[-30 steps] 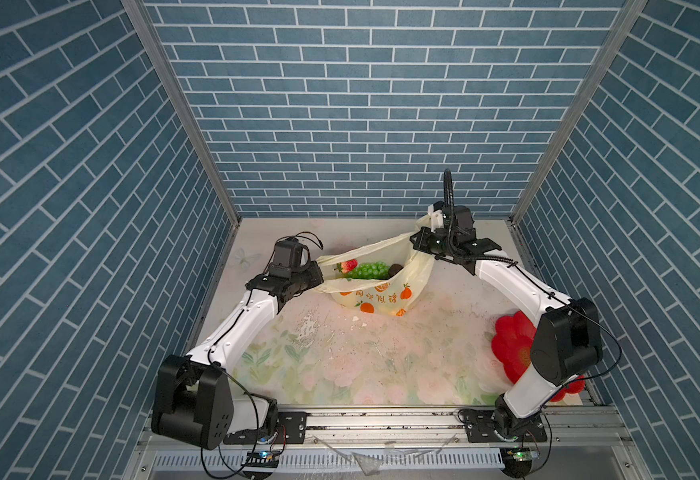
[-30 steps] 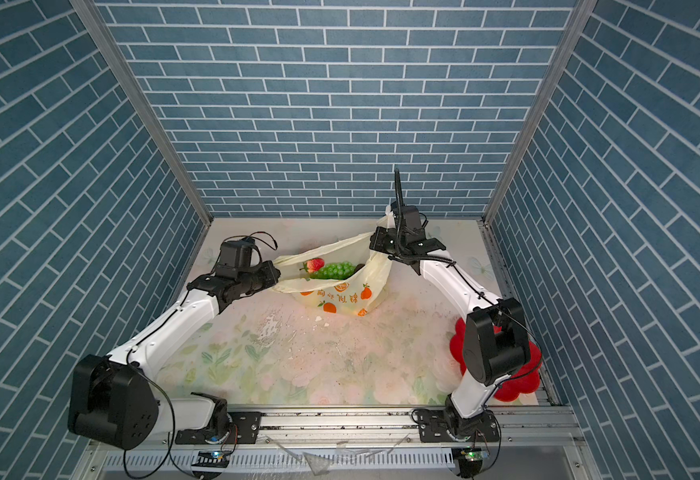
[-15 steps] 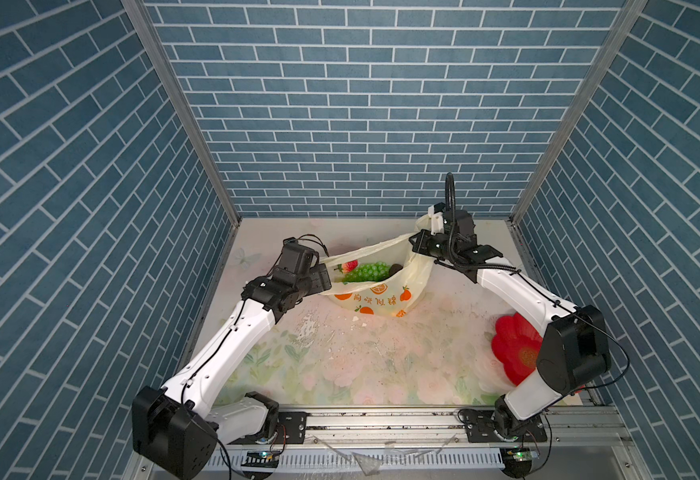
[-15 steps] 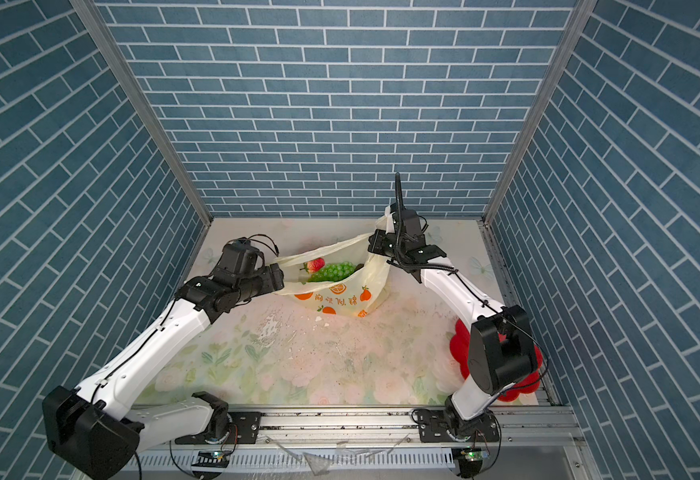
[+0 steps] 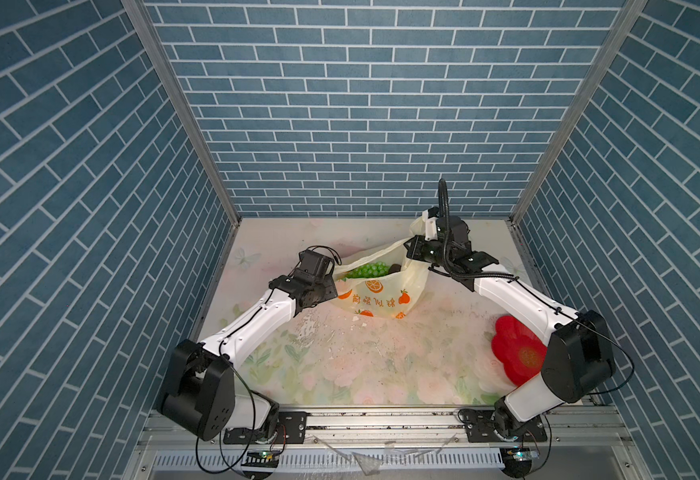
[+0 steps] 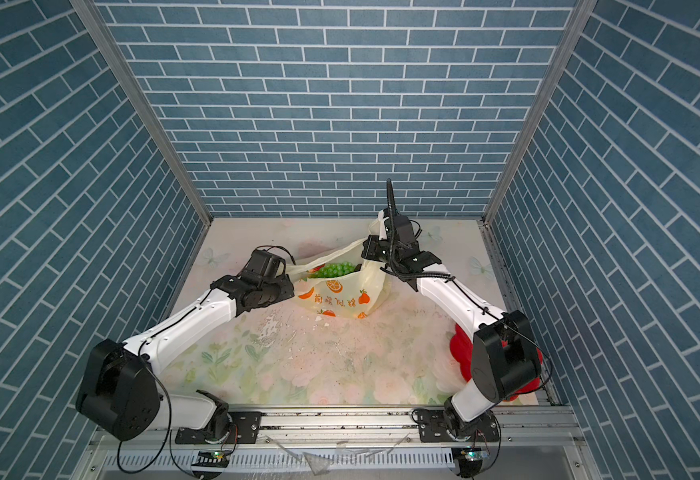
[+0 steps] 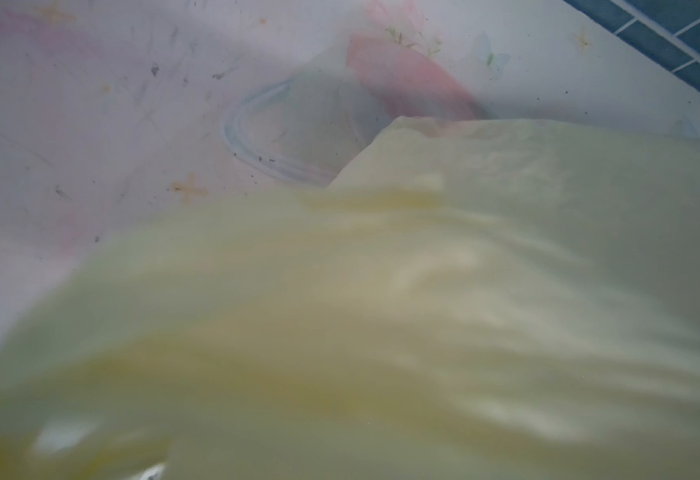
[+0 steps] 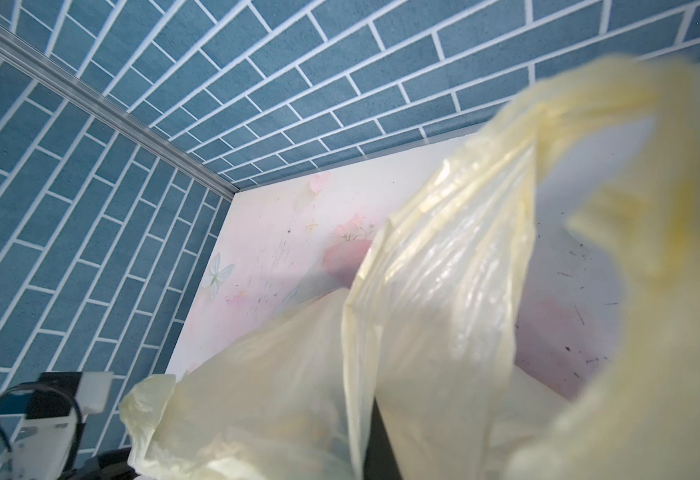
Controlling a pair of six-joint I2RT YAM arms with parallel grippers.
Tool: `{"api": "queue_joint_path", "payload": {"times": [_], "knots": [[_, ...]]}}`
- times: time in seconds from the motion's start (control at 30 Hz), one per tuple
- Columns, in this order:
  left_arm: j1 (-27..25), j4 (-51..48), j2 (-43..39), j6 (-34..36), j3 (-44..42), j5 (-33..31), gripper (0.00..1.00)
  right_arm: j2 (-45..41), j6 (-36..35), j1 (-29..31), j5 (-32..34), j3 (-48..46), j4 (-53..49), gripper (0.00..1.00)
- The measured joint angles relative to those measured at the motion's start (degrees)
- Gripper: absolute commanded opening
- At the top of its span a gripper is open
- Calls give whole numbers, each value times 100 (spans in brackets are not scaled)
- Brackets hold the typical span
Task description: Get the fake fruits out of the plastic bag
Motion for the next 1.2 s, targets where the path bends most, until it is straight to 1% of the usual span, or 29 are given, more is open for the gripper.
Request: {"api": "queue_joint_path", "payload": {"times": [0.03,0.1,0.13,0.17,0.2,0.27,0.33,0.4,0.47,0.63,0.67,0.7,0.73,0.8,0.83,0.87,0.93,1.0,1.07,1.13,1.2], "knots": [[37,105,0,-22,-142,37,18,-33,26,-76,-37,-55,70,0],[157,332,-33,7,-472,109,6,-76,146,-293,-173,-192,264,0],[251,472,-74,44,-688,155,1,-81,219,-442,-278,-254,361,0],[354,603,-140,70,-905,223,0,-74,291,-542,-354,-284,411,0],[446,811,-229,98,-1106,372,0,-55,356,-675,-555,-310,442,0],[542,1176,-428,197,-1392,625,0,33,518,-758,-807,-313,542,0],[610,1349,-564,343,-1488,833,0,157,706,-831,-992,-310,748,0],[588,1456,-573,474,-1475,946,0,293,820,-901,-1034,-278,857,0],[459,1445,-568,597,-1405,955,0,472,892,-935,-1056,-164,852,0],[-149,1478,-531,820,-1025,994,0,1008,813,-896,-1047,597,503,1],[-208,1515,-529,833,-997,1019,0,1060,745,-868,-1027,734,372,7],[-264,1561,-531,848,-973,1051,0,1104,645,-826,-981,920,160,16],[-297,1587,-531,855,-970,1060,0,1123,568,-796,-935,1069,-22,23],[-378,1602,-531,863,-970,1080,0,1141,284,-758,-776,1410,-448,45],[-415,1609,-531,868,-970,1084,0,1141,116,-730,-673,1554,-647,54],[-452,1609,-533,870,-970,1091,0,1139,-42,-710,-549,1707,-855,63],[-542,1609,-538,870,-970,1093,0,1117,-315,-680,-179,1934,-1248,77],[-605,1609,-546,866,-970,1091,0,999,-566,-636,249,1969,-1637,84],[-649,1611,-562,850,-970,1082,0,802,-693,-575,726,1906,-2011,88],[-684,1620,-575,831,-970,1071,0,437,-769,-420,1261,1720,-2280,89],[-741,1646,-586,815,-970,1054,0,9,-765,-118,1757,1519,-2518,89]]}}
